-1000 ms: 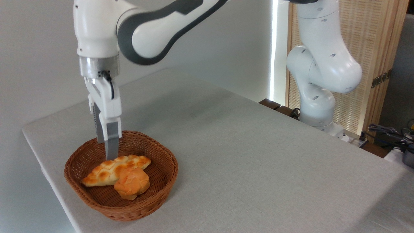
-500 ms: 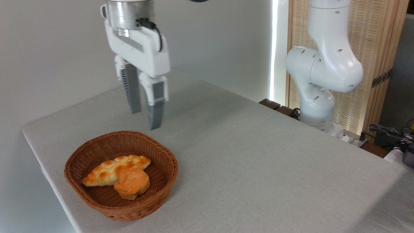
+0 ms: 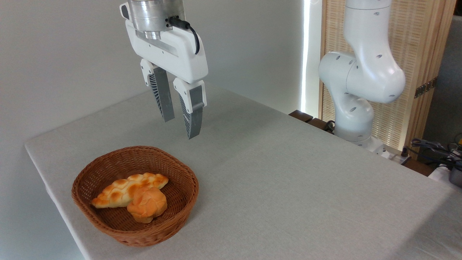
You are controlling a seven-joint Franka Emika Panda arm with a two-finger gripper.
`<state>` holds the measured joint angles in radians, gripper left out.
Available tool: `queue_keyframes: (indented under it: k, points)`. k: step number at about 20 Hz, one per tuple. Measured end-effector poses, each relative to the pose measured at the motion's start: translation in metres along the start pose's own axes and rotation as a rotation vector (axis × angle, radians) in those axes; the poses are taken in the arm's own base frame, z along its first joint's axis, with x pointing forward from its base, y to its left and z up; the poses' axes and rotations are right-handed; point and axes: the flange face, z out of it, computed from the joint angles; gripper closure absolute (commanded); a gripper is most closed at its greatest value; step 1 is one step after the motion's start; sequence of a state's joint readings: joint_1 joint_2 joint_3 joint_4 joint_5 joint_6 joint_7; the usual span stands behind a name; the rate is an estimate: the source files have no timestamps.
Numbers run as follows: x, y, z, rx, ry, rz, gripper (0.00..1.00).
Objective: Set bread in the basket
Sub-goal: 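Open the gripper and raise it away from the basket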
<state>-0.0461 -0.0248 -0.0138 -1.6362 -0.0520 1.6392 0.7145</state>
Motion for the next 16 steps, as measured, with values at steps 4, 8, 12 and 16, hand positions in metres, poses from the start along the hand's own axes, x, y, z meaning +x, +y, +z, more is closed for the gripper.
queue_keyframes:
  k: [4,8,12,16]
  points:
    - [-0.0005,-0.0014,0.0012,0.024,-0.024,0.005,0.0]
    - [-0.0003,-0.0018,0.0022,0.024,-0.027,0.005,0.0]
    - [0.0001,-0.0028,0.0042,0.022,-0.029,0.004,0.0]
    - [-0.0008,-0.0045,0.0048,0.022,-0.031,0.001,0.0]
